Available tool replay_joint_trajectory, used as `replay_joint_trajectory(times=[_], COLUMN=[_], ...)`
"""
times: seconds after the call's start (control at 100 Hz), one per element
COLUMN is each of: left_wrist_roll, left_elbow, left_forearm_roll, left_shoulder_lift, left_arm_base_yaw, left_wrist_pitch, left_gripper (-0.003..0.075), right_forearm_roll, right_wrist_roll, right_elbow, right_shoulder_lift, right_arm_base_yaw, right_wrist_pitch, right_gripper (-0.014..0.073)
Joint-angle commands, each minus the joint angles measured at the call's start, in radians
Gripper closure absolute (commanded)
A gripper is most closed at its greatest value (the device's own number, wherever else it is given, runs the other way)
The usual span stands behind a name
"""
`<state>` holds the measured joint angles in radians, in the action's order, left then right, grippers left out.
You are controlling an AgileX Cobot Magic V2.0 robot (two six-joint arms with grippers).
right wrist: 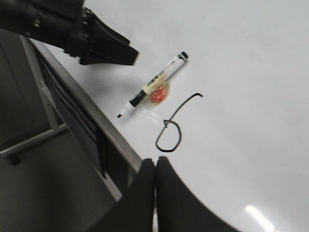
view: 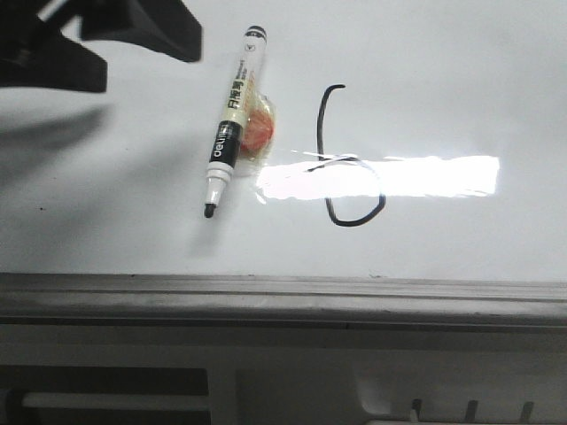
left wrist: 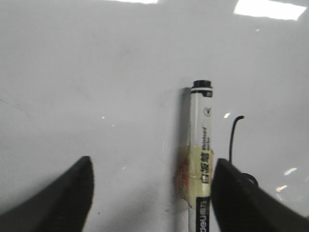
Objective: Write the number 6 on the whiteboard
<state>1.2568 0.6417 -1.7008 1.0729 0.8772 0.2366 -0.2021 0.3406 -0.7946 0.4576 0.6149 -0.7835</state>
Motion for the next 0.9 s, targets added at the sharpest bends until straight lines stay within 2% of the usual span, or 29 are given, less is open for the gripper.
replay_joint_trajectory(times=[0.0,0.03,0.11,0.17,0.42,0.55,0.89], left_wrist_roll=[0.078,0.110,0.158,0.172,0.172,0.172,0.172], left_elbow=[-0.020,-0.042,-0.102,-0.148,-0.273,-0.302,-0.313], left_forearm_roll=[0.020,0.020,0.020,0.025,0.025,0.025,0.025], left_shoulder_lift=[-0.125,-0.166,-0.289,-0.367,-0.594,-0.611,-0.609], left_arm_base_yaw=[-0.002,-0.002,-0.002,-0.002,-0.002,-0.002,-0.002], left_wrist_pitch=[-0.002,-0.004,-0.026,-0.036,-0.035,-0.035,-0.033], left_gripper=[0.0472,0.0561,0.0743,0.0739,0.0739,0.0739,0.0739], right_forearm_roll=[0.106,0.172,0.304,0.379,0.384,0.384,0.384], right_wrist_roll=[-0.038,-0.082,-0.156,-0.197,-0.199,-0.199,-0.199], right_elbow=[-0.021,-0.010,0.019,0.058,0.135,0.137,0.137], right_shoulder_lift=[-0.063,-0.101,-0.193,-0.266,-0.426,-0.432,-0.432], right_arm_base_yaw=[-0.007,-0.009,-0.009,-0.009,-0.009,-0.009,-0.009], right_wrist_pitch=[0.045,0.047,0.045,0.037,-0.077,-0.125,-0.125], right_gripper=[0.0644,0.0644,0.0644,0.0644,0.0648,0.0648,0.0648])
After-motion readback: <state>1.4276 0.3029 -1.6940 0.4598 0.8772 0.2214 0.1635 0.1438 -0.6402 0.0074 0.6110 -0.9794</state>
